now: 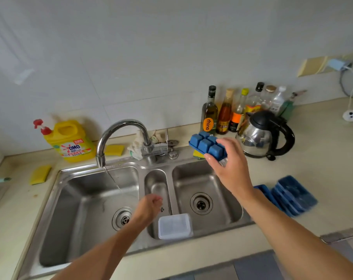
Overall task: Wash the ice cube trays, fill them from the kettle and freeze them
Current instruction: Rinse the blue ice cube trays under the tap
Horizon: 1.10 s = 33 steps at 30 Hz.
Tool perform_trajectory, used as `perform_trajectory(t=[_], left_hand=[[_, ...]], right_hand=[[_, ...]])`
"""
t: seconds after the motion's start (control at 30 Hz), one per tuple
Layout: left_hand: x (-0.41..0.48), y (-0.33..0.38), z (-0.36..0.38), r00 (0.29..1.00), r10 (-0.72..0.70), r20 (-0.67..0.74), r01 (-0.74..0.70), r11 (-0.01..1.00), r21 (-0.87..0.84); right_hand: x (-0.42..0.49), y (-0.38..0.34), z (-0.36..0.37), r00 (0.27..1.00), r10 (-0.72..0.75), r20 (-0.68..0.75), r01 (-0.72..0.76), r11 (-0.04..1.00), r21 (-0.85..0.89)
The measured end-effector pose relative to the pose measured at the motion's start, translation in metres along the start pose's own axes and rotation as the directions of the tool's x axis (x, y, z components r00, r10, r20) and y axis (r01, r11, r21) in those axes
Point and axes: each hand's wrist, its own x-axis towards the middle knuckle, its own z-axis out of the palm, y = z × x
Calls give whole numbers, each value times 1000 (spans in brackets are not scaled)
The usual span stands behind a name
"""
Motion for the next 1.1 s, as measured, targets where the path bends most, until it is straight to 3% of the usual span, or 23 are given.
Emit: perform_trajectory(t=[0.07, 0.13, 0.2, 0.23, 0.27, 0.33, 0.47, 0.53, 0.6, 0.63, 0.67, 0.77, 0.87, 0.93, 1.0, 1.03, 1.1], left_hand=[[-1, 5, 6, 999, 10, -35, -8, 998, 57], [-2, 10, 10, 999, 8, -40, -3, 994, 105], [0, 13, 13, 999, 7, -43, -2, 993, 116], [2, 14, 15, 999, 5, -47, 0, 993, 118], [4, 16, 17, 999, 3, -50, 4, 993, 120], [10, 16, 21, 999, 5, -47, 1, 990, 138], [22, 21, 32, 998, 28, -52, -20, 988, 156], [28, 25, 37, 998, 32, -58, -24, 992, 125], [35, 28, 43, 998, 47, -40, -42, 992, 121], [39, 29, 46, 998, 55, -28, -51, 991, 127], [43, 31, 48, 998, 64, -27, -60, 989, 135], [59, 37, 52, 996, 90, -22, -87, 989, 123], [71, 42, 52, 994, 105, -1, -104, 983, 154], [77, 43, 51, 994, 104, -14, -101, 984, 146], [85, 43, 47, 995, 104, -7, -101, 984, 148], [89, 45, 46, 995, 99, -3, -98, 984, 150], [97, 47, 39, 996, 92, -5, -90, 984, 152]], right_hand=[[-9, 9, 0, 1000, -14, 26, 14, 1000, -1], [-38, 33, 7, 968, 121, 218, -100, 990, -103], [-72, 60, 13, 819, 379, 431, -267, 916, -298], [-84, 70, 14, 770, 458, 445, -333, 882, -333], [-88, 75, 14, 772, 489, 405, -390, 869, -305], [-77, 75, 14, 854, 443, 273, -406, 895, -184], [-42, 59, 11, 979, 182, 95, -183, 983, 2], [-46, 66, 12, 959, 200, 199, -188, 979, -81], [-63, 78, 14, 824, 363, 434, -257, 924, -284], [-69, 83, 15, 767, 424, 481, -284, 897, -337], [-67, 85, 15, 761, 455, 461, -325, 884, -336], [-38, 69, 16, 910, 352, 220, -331, 935, -126], [1, 43, 18, 995, 98, -14, -96, 991, 96], [12, 40, 18, 998, -40, -50, 44, 994, 96], [8, 58, 26, 995, 30, 90, -32, 999, 22], [-1, 71, 29, 953, 155, 262, -134, 986, -96], [-28, 95, 38, 704, 451, 548, -208, 870, -447]])
